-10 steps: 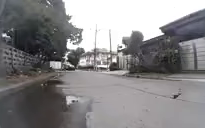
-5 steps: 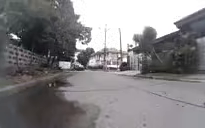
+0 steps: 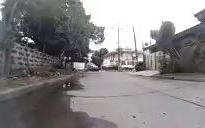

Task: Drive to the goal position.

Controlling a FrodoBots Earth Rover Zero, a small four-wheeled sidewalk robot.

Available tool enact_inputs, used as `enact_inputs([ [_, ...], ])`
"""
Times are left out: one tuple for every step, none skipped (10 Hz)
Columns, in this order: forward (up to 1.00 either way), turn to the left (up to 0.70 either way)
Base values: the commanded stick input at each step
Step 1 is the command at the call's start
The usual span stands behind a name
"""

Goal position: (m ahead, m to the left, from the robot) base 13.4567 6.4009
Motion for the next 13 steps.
enact_inputs([
  [1.00, -0.05],
  [1.00, -0.28],
  [1.00, -0.10],
  [1.00, 0.00],
  [1.00, 0.00],
  [1.00, 0.00],
  [1.00, 0.00],
  [1.00, 0.00],
  [0.98, 0.00],
  [0.96, 0.00],
  [0.94, 0.00],
  [0.96, 0.00],
  [0.99, 0.00],
])
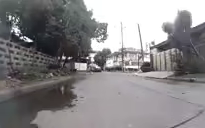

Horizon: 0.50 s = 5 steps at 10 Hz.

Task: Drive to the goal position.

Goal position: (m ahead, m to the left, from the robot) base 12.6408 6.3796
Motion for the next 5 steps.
enact_inputs([
  [1.00, 0.00],
  [1.00, 0.10],
  [1.00, 0.33],
  [1.00, 0.34],
  [1.00, 0.17],
])
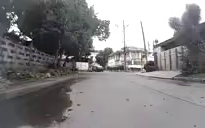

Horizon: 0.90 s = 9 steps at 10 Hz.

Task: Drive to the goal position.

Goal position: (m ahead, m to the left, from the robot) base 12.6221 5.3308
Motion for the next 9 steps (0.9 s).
enact_inputs([
  [1.00, 0.00],
  [1.00, 0.01],
  [1.00, 0.00],
  [1.00, 0.00],
  [1.00, 0.00],
  [1.00, 0.00],
  [1.00, 0.00],
  [1.00, -0.06],
  [1.00, -0.29],
])
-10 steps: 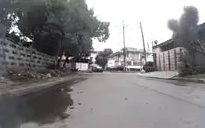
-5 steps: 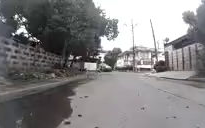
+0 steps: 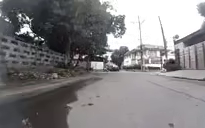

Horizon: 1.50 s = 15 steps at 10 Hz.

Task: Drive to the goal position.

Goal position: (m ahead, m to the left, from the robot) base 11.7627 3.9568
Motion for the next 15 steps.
enact_inputs([
  [1.00, -0.29],
  [1.00, -0.29],
  [1.00, -0.29],
  [1.00, -0.27],
  [1.00, 0.00],
  [1.00, 0.00],
  [1.00, 0.00],
  [1.00, 0.00],
  [1.00, 0.00],
  [1.00, 0.00],
  [1.00, 0.00],
  [1.00, 0.00],
  [1.00, 0.00],
  [1.00, 0.00],
  [1.00, 0.00],
])
